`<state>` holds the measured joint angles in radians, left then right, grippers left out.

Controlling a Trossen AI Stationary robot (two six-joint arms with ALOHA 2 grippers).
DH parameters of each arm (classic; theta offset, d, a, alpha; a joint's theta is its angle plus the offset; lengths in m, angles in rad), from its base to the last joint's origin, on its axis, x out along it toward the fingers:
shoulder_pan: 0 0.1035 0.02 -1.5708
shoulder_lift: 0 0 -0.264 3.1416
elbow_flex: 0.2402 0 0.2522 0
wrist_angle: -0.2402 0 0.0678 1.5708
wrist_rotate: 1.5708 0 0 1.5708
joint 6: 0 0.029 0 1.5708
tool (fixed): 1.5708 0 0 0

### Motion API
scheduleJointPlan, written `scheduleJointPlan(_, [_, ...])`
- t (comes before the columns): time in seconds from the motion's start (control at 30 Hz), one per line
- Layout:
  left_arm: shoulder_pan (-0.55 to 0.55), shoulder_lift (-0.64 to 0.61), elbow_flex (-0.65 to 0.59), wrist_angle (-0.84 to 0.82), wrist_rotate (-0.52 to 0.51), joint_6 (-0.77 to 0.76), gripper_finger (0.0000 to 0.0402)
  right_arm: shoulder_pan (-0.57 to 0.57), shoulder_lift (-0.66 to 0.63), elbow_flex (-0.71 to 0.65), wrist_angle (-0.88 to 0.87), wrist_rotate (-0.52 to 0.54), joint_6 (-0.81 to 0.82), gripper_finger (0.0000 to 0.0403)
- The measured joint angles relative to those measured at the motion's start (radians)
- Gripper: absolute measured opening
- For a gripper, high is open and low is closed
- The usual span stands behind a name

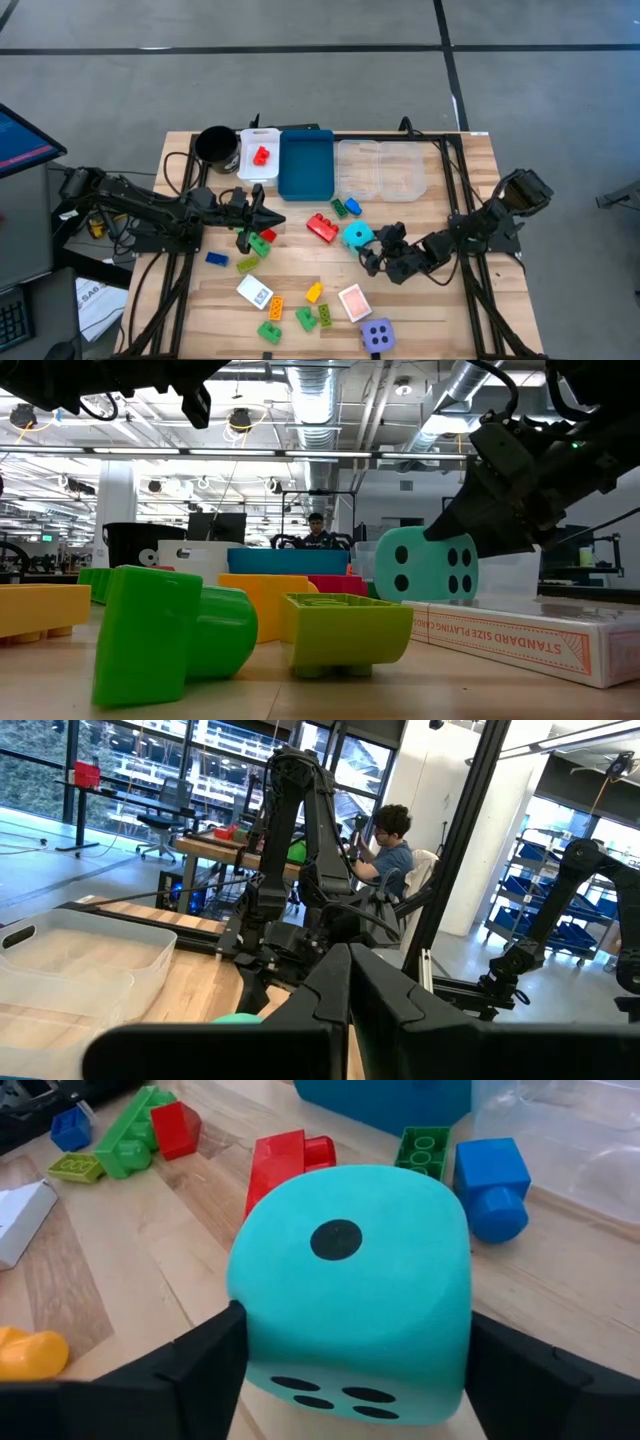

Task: Pick & Place Toys
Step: Put the light blue dice into the blue bin

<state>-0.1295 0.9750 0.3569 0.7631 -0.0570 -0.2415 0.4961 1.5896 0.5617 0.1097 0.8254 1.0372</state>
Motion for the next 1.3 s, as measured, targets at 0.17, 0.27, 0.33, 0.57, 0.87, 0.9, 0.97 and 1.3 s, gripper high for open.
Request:
scheduleJointPlan(0.17, [0.000,0.000,0.000,0.000,0.000,0.000,0.0000,0.002,0.001,0.000,0.010,0.015,0.003,0.0297])
scheduleJointPlan(0.27, [0.000,0.000,0.000,0.000,-0.001,0.000,0.0000,0.010,0.003,-0.001,0.023,0.031,-0.001,0.0297])
scheduleJointPlan(0.33, [0.000,0.000,0.000,0.000,-0.005,0.000,0.0000,0.022,0.005,-0.004,0.049,0.049,-0.035,0.0297])
scheduleJointPlan(0.57, [0.000,0.000,0.000,0.000,-0.005,0.000,0.0000,0.039,-0.005,-0.003,0.194,0.102,-0.179,0.0297])
scheduleJointPlan(0.87, [0.000,0.000,0.000,0.000,-0.004,0.000,0.0000,-0.037,-0.005,0.142,0.247,0.167,-0.487,0.0297])
scheduleJointPlan(0.9, [0.000,0.000,0.000,0.001,-0.004,0.002,0.0000,-0.059,-0.006,0.167,0.248,0.167,-0.538,0.0297])
scheduleJointPlan(0.97, [0.000,0.000,0.000,0.003,-0.003,0.013,0.0000,-0.108,-0.006,0.220,0.249,0.164,-0.635,0.0297])
scheduleJointPlan(1.3, [0.000,0.000,0.000,0.003,-0.003,0.027,0.0000,-0.469,-0.007,0.380,0.228,-0.204,-0.802,0.0297])
